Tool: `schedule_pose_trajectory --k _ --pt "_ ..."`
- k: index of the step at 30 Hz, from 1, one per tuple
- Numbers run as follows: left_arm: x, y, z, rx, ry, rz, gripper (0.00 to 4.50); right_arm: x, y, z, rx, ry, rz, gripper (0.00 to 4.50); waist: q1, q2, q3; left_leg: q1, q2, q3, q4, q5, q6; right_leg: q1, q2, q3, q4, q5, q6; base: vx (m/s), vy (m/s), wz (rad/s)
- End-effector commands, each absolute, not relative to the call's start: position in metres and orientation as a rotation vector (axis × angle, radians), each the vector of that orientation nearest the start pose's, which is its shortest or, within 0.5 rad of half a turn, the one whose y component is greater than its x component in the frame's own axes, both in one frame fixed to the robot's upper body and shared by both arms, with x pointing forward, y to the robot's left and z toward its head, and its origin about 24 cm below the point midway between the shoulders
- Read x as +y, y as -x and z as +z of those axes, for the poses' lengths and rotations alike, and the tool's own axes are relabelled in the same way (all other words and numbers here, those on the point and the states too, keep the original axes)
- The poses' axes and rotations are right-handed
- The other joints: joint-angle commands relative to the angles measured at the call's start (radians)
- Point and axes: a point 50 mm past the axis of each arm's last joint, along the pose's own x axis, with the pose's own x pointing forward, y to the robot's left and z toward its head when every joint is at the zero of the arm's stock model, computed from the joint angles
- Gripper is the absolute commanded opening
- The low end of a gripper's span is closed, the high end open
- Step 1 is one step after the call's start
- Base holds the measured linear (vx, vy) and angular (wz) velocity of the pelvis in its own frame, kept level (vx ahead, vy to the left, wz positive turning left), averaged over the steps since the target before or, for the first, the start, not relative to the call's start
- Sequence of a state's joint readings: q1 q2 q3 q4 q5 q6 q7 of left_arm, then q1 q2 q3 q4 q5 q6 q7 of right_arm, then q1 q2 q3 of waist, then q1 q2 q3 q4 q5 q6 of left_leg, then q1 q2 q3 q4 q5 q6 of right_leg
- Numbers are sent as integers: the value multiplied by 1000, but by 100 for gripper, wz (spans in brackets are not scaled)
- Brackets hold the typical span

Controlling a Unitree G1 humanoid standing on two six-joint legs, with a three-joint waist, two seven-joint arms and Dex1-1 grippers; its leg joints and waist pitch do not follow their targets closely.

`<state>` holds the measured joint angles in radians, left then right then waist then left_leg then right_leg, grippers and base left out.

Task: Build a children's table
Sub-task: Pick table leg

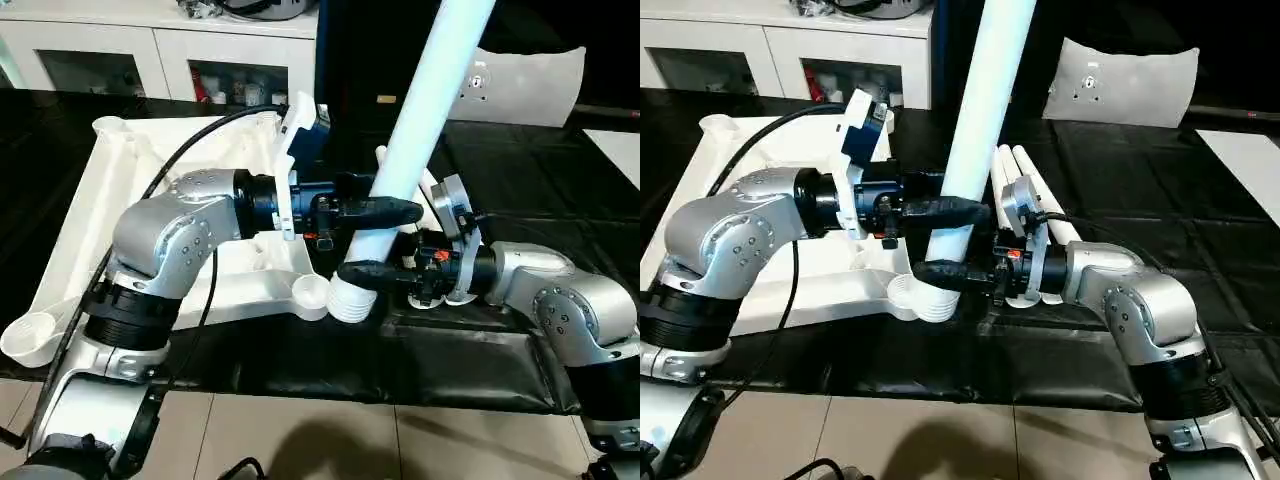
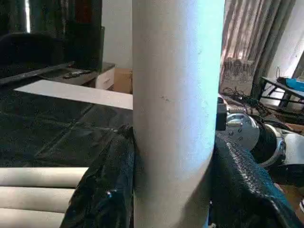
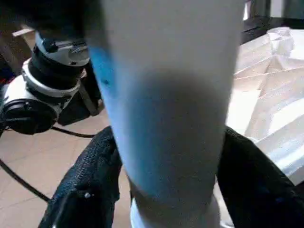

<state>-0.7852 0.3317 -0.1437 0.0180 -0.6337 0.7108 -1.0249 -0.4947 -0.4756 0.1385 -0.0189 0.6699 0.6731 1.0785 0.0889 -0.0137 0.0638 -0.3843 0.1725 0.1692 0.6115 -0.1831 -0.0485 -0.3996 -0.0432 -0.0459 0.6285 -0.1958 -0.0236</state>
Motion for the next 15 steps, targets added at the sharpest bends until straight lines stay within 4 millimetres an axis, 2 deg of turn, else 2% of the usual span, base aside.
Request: schedule_pose_trajectory --k 1,6,15 --pt "68 -302 214 2 66 -1539 186 -123 -282 139 229 -191 1434 253 1 3 -77 16 50 -13 -59 -96 20 62 -89 48 -72 -119 -210 0 0 0" --pt "66 -301 214 -1 67 -1552 186 -122 -283 137 237 -197 1442 204 1 4 -78 15 50 -14 -59 -95 19 63 -88 47 -72 -116 -211 0 0 0" --pt "64 -302 213 -1 72 -1538 186 -122 -283 134 246 -200 1442 196 1 4 -78 15 50 -14 -58 -94 21 64 -88 47 -72 -108 -214 0 0 0"
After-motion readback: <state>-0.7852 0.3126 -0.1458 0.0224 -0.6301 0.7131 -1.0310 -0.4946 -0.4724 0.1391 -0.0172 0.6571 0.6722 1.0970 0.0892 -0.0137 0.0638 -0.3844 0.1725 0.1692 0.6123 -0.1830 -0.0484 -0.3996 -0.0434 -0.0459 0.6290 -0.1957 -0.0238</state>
